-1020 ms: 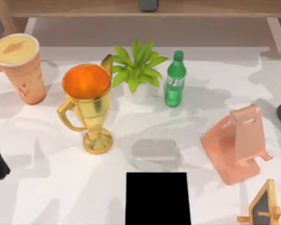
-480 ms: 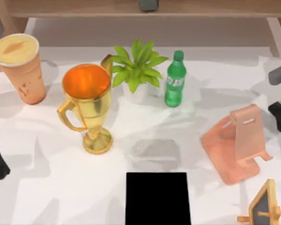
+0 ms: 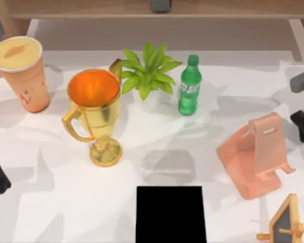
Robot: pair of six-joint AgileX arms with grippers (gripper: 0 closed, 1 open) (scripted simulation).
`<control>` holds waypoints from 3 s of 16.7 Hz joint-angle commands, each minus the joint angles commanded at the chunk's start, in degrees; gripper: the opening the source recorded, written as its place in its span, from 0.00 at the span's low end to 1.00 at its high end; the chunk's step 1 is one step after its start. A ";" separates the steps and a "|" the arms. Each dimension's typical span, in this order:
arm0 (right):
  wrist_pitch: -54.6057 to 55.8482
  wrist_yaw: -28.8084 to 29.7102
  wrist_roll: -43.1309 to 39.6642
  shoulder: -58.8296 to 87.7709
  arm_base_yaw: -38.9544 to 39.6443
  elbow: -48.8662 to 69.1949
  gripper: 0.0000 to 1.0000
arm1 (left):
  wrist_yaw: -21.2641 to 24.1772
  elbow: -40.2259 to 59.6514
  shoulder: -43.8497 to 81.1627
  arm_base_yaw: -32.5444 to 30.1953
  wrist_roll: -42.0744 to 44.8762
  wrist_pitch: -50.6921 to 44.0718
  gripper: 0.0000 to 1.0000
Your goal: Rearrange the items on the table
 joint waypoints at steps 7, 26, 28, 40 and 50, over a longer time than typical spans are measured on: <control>0.00 0.00 0.00 0.00 0.00 0.00 0.25 | 0.00 0.00 0.00 0.00 0.00 0.00 1.00; -14.28 -1.08 0.31 -4.86 0.00 9.51 0.00 | 0.00 0.00 0.00 0.00 0.00 0.00 1.00; -18.95 -0.93 0.27 -6.29 -0.02 12.80 0.00 | 0.00 0.00 0.00 0.00 0.00 0.00 1.00; -21.03 0.04 -4.69 -10.91 4.42 17.01 0.00 | 0.00 0.00 0.00 0.00 0.00 0.00 1.00; -17.19 1.49 -38.74 -19.25 28.41 17.34 0.00 | 0.00 0.00 0.00 0.00 0.00 0.00 1.00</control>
